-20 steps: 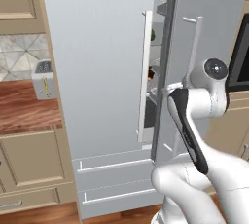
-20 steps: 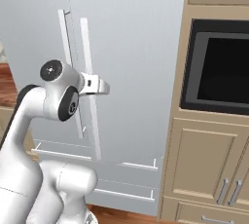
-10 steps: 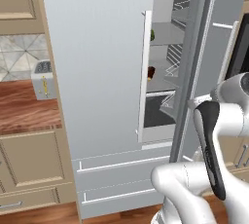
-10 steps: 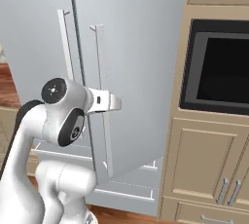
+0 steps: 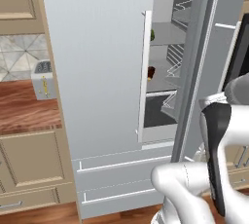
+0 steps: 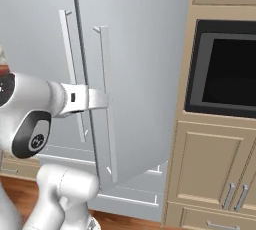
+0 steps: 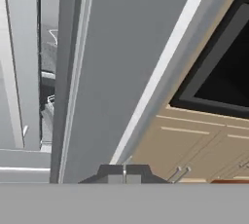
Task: Gather the lemon wedge and cucumber from the fridge and place them on a tray on the dining counter. Then gather the fish and steak from the fridge and place them on the other tray.
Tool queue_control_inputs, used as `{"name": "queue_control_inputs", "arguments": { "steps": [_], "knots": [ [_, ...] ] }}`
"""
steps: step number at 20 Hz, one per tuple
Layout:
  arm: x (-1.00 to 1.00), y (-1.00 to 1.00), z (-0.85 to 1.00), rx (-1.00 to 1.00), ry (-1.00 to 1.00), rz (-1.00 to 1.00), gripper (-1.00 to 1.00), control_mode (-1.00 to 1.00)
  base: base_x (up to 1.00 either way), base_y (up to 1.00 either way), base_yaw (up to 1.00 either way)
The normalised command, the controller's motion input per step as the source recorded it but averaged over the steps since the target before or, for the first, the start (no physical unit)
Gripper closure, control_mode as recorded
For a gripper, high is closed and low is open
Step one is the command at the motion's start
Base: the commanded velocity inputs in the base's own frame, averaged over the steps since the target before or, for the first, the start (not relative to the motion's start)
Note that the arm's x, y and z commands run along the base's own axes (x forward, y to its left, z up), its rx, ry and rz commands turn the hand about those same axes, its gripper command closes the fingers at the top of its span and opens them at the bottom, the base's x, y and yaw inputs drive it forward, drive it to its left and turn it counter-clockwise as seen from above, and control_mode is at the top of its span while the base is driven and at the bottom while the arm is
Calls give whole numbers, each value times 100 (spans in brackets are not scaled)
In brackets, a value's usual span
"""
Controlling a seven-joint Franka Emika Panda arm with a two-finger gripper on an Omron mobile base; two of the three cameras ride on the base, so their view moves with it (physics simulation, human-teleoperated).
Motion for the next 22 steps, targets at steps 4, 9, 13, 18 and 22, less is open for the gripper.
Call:
{"name": "queue_control_inputs", "arguments": {
  "steps": [4, 9, 13, 18, 22],
  "knots": [
    [-17, 93, 70, -17, 16, 0, 100, -100, 0, 0, 0],
    [-9, 77, 44, -17, 18, 0, 100, -100, 0, 0, 0],
    [10, 64, 15, -19, 23, 0, -100, -100, 0, 0, 0],
    [68, -4, -3, -7, 16, 4, -100, -100, 0, 0, 0],
    [96, 0, -29, -15, 13, 6, -100, -100, 0, 0, 0]
  ]
}}
